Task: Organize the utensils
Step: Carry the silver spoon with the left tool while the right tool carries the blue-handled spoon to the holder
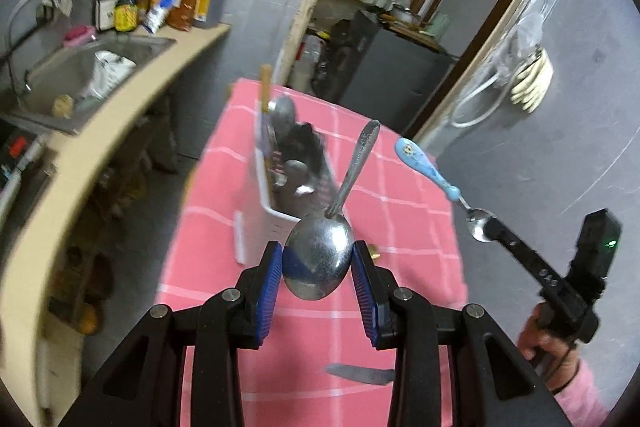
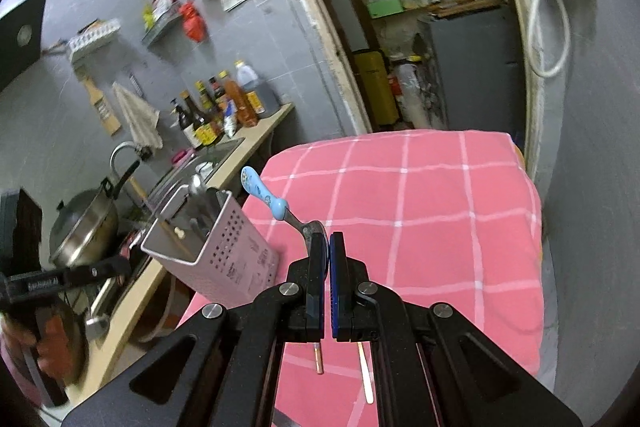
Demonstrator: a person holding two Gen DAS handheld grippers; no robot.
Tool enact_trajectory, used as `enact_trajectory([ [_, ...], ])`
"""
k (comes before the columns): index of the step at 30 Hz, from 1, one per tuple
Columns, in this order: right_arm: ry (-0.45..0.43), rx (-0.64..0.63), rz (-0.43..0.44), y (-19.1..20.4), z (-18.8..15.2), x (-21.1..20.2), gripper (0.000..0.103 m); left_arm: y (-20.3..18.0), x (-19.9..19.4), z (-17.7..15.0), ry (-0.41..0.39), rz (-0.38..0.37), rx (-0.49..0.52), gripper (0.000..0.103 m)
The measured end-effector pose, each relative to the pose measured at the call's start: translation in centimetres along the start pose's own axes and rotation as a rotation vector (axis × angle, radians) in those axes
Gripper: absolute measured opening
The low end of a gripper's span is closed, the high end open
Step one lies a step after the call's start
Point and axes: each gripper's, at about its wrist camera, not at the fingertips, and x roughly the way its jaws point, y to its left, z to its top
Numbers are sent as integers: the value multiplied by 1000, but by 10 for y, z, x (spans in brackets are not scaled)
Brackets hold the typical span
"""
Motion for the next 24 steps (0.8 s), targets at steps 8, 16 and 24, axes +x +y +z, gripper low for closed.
enact_trajectory([
  [8,31,-116,9,23,13,3,2,10,-17,10,44,110,55,33],
  [16,51,-205,1,44,21,2,2,15,-17,11,45,98,32,33],
  [24,41,-283,14,63,36,-1,2,15,-21,14,21,60,17,33],
])
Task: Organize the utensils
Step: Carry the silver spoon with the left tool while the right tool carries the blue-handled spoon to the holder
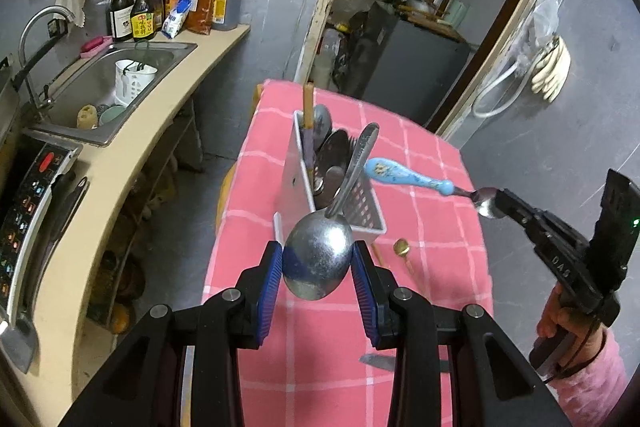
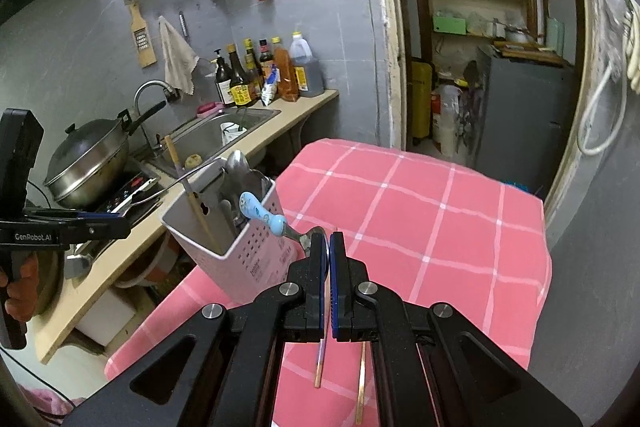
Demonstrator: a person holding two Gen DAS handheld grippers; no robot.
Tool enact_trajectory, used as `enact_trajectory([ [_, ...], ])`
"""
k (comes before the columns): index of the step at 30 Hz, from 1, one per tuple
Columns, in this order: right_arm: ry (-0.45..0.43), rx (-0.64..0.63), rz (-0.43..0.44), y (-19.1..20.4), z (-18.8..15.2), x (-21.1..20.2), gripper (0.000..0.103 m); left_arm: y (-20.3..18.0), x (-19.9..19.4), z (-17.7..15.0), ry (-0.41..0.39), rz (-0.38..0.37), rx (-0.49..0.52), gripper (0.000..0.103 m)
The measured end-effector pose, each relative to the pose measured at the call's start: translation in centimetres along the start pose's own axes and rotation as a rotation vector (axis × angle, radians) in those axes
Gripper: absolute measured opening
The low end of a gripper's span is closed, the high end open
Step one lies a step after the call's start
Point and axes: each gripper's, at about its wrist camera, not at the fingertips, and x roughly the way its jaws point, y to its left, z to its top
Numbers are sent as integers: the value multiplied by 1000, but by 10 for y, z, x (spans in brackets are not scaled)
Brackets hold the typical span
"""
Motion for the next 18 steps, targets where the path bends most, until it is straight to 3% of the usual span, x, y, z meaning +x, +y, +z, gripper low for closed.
enact_trajectory([
  [14,23,-107,-22,12,24,11,2,-10,32,17,-282,-155,-112,33],
  [18,28,-177,-46,21,31,10,2,-11,44,13,-319,-183,-135,33],
])
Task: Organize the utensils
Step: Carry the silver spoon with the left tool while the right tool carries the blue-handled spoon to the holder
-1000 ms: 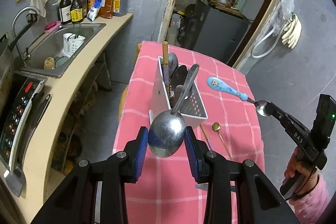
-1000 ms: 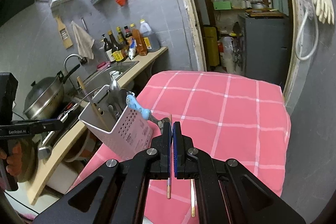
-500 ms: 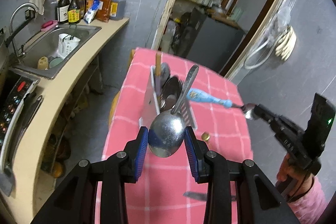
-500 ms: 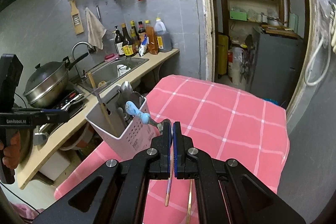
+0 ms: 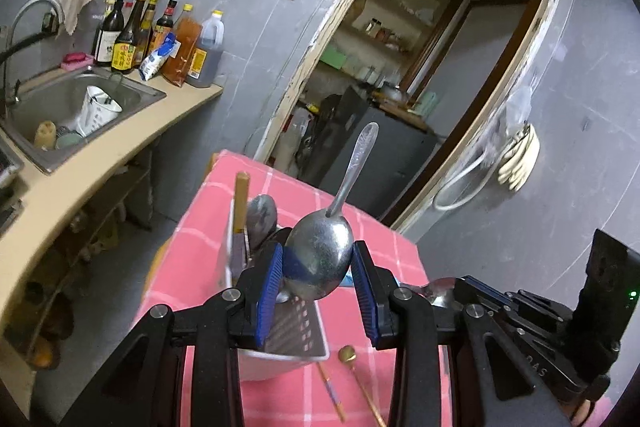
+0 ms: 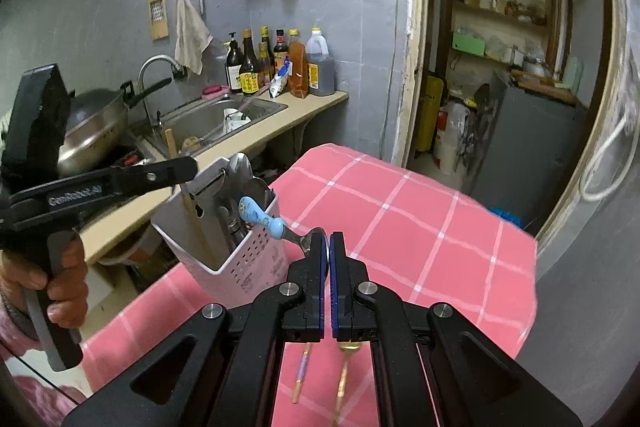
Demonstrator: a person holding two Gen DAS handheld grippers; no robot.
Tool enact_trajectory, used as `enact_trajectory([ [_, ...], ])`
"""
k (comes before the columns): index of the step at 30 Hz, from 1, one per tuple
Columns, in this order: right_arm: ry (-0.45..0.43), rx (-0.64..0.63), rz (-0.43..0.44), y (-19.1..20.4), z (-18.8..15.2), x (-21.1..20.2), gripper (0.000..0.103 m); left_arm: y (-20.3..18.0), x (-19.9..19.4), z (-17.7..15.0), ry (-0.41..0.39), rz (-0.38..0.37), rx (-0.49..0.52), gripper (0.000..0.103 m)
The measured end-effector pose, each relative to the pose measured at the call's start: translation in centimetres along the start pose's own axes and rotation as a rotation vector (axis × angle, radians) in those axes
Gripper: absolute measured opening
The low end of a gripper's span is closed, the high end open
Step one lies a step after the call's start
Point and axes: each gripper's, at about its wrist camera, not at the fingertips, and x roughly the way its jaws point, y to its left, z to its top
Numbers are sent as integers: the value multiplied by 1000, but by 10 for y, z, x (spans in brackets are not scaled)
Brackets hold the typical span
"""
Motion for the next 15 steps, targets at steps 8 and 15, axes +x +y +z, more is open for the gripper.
enact_trajectory([
  [8,36,-114,-8,7,23,4,2,4,14,-17,5,10,-49,33],
  [15,40,-150,6,11,37,13,2,0,12,-19,-4,13,-59,33],
])
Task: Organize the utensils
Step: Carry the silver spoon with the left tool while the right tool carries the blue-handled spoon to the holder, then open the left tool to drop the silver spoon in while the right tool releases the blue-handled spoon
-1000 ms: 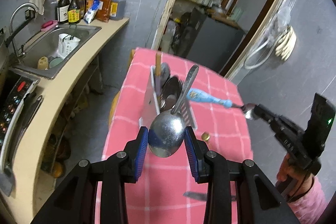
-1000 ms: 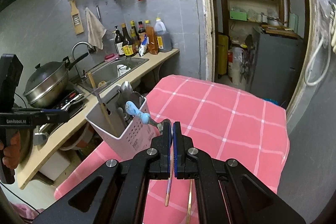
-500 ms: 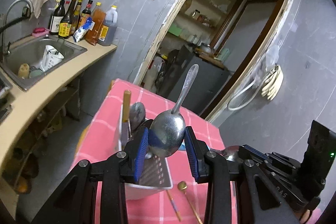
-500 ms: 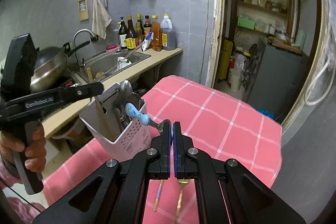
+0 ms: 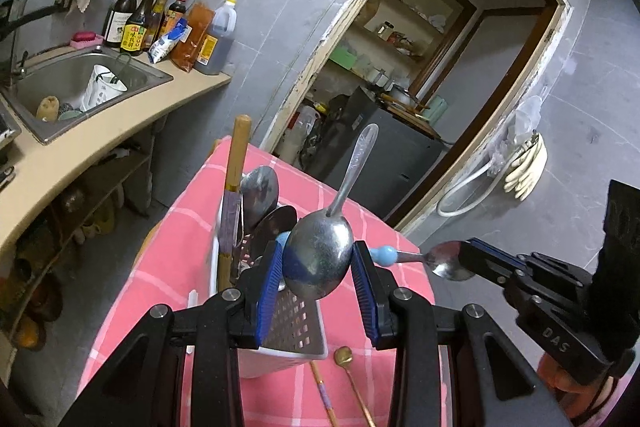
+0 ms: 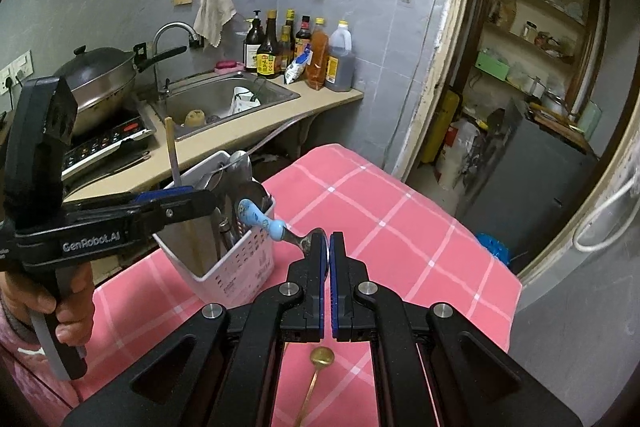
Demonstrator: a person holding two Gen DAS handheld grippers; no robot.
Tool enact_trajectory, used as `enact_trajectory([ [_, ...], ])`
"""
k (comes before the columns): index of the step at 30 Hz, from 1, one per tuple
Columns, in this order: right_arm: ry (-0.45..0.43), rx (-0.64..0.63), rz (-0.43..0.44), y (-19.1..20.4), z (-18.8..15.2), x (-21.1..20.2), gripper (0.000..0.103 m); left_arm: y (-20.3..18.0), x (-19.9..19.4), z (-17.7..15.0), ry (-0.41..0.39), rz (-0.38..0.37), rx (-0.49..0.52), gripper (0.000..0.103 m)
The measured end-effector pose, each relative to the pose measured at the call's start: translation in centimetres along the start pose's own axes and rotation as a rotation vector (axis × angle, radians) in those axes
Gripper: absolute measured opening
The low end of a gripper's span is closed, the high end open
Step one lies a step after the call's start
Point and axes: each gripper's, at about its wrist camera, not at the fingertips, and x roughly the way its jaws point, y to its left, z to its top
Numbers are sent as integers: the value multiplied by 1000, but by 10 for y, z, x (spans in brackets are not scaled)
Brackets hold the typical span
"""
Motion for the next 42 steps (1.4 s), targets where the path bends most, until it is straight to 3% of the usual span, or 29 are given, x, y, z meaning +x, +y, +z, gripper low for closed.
enact_trajectory([
  [7,7,17,17,-10,2,8,2,-11,1,-4,-3,5,16,33],
  [11,6,17,29,-14,4,10,2,-8,4,-10,10,70,-43,33],
  [17,-1,-3,44,-10,6,16,2,-20,9,-15,12,158,14,33],
  [42,-39,-98,79,-3,27,17,2,-22,23,-9,145,216,-42,34],
])
